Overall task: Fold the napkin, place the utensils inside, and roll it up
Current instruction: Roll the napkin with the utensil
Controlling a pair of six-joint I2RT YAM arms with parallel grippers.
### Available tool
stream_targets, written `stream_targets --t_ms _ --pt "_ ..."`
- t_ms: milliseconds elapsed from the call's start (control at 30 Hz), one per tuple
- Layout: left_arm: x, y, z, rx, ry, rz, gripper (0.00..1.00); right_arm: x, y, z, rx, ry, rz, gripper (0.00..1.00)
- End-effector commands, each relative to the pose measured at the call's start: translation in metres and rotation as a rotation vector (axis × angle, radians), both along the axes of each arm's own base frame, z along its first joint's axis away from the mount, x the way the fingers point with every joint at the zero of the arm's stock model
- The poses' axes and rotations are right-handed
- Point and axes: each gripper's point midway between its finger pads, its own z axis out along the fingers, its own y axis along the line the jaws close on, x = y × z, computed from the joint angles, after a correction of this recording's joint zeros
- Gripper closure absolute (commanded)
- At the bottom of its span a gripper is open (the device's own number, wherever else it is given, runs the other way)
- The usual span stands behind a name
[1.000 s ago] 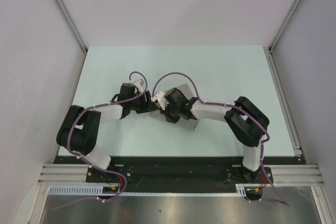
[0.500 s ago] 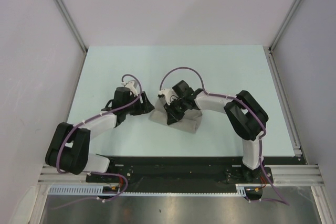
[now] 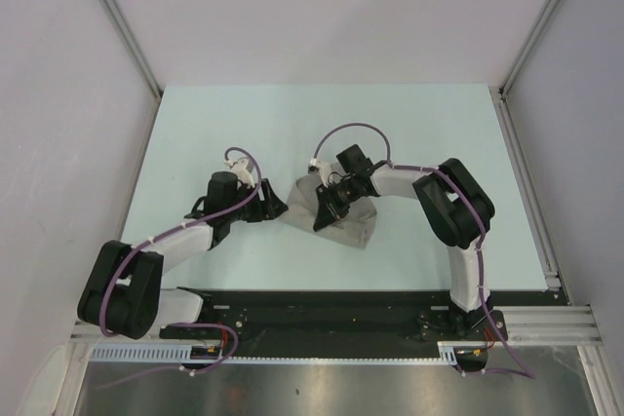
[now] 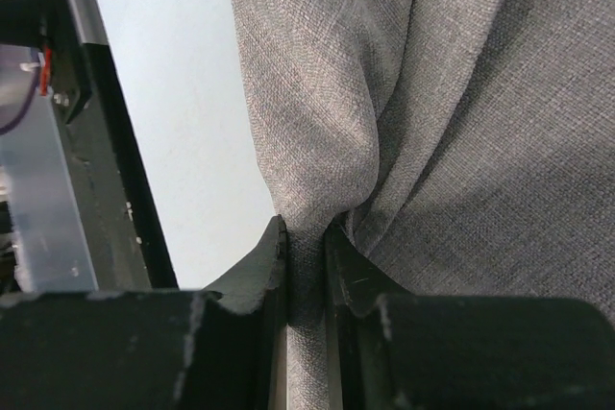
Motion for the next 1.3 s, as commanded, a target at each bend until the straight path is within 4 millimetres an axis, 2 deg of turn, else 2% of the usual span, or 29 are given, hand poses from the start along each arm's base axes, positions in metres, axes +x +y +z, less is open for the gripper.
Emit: stream_targets --t_ms 0,67,300,833,933,1200,1267 --pt "0.005 -0.012 0.007 -0.049 -0.042 -0.047 0.28 -0.01 -0.01 -0.019 -0.021 0.105 -0.004 1.0" --pt "0.007 -0.016 0.009 -0.069 -0.048 -0.056 0.29 -0.011 -0.012 -0.022 -0.026 0.113 -0.008 1.0" --pt "0.01 -0.022 -0.005 -0.082 0.0 -0.062 0.31 -0.009 -0.016 -0.027 -0.034 0.121 -0.02 1.0" --pt "0.023 -0.041 -0.009 -0.156 0.005 -0.091 0.33 -0.01 -0.018 -0.034 -0.058 0.135 -0.021 1.0" --pt "0.025 -0.04 -0.013 -0.154 0.017 -0.072 0.37 -0.009 -0.019 -0.034 -0.06 0.136 -0.023 1.0" --pt "0.028 -0.041 -0.02 -0.172 0.046 -0.043 0.74 -0.004 -0.021 -0.033 -0.11 0.087 -0.029 1.0" --pt "0.029 -0.042 -0.019 -0.173 0.051 -0.048 0.83 0.0 -0.019 -0.025 -0.12 0.048 -0.032 0.92"
